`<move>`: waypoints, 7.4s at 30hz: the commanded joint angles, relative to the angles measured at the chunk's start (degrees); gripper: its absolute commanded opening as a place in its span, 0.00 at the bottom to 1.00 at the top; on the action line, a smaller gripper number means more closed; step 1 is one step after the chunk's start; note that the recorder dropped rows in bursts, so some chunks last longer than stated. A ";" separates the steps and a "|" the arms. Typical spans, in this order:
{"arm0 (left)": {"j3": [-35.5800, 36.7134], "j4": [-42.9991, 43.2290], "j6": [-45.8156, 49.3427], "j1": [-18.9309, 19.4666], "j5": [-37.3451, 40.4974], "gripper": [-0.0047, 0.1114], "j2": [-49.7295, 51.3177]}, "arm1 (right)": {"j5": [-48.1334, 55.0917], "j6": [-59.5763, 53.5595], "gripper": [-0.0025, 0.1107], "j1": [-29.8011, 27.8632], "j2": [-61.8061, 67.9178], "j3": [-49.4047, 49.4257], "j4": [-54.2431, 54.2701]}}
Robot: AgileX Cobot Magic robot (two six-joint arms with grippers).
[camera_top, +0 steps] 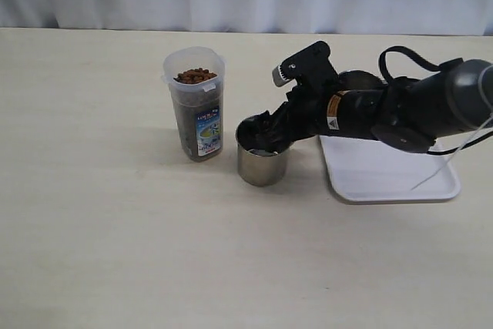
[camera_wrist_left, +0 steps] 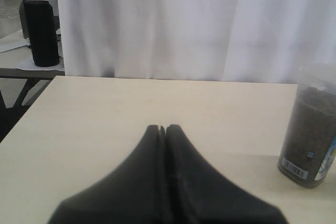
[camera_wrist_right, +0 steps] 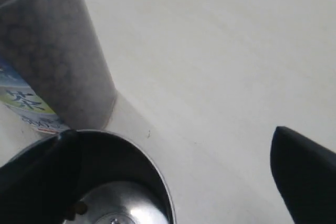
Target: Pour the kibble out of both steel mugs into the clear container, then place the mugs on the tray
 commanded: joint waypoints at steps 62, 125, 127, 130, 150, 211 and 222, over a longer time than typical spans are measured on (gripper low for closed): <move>0.19 0.21 0.00 0.06 -0.28 0.04 -0.10 | 0.55 18.87 0.24 0.08 1.83 -1.17 -25.38; 0.19 0.21 0.00 0.06 -0.28 0.04 -0.10 | -5.24 -6.42 0.83 -18.91 -12.28 20.78 2.46; 0.19 0.21 0.00 0.06 -0.28 0.04 -0.10 | -4.58 -6.42 0.83 -18.91 -13.95 20.78 2.63; 0.19 0.21 0.00 0.06 -0.28 0.04 -0.10 | -1.81 -4.78 0.83 -18.91 -18.14 20.78 3.75; 0.19 0.21 0.00 0.06 -0.28 0.04 -0.10 | 20.26 12.92 0.07 -18.58 -82.14 44.63 4.18; 0.19 0.21 0.00 0.06 -0.28 0.04 -0.10 | 32.13 -33.44 0.07 -22.06 -112.91 52.79 40.10; 0.19 0.21 0.00 0.06 -0.28 0.04 -0.10 | 32.13 -32.43 0.07 -22.73 -112.91 52.79 40.10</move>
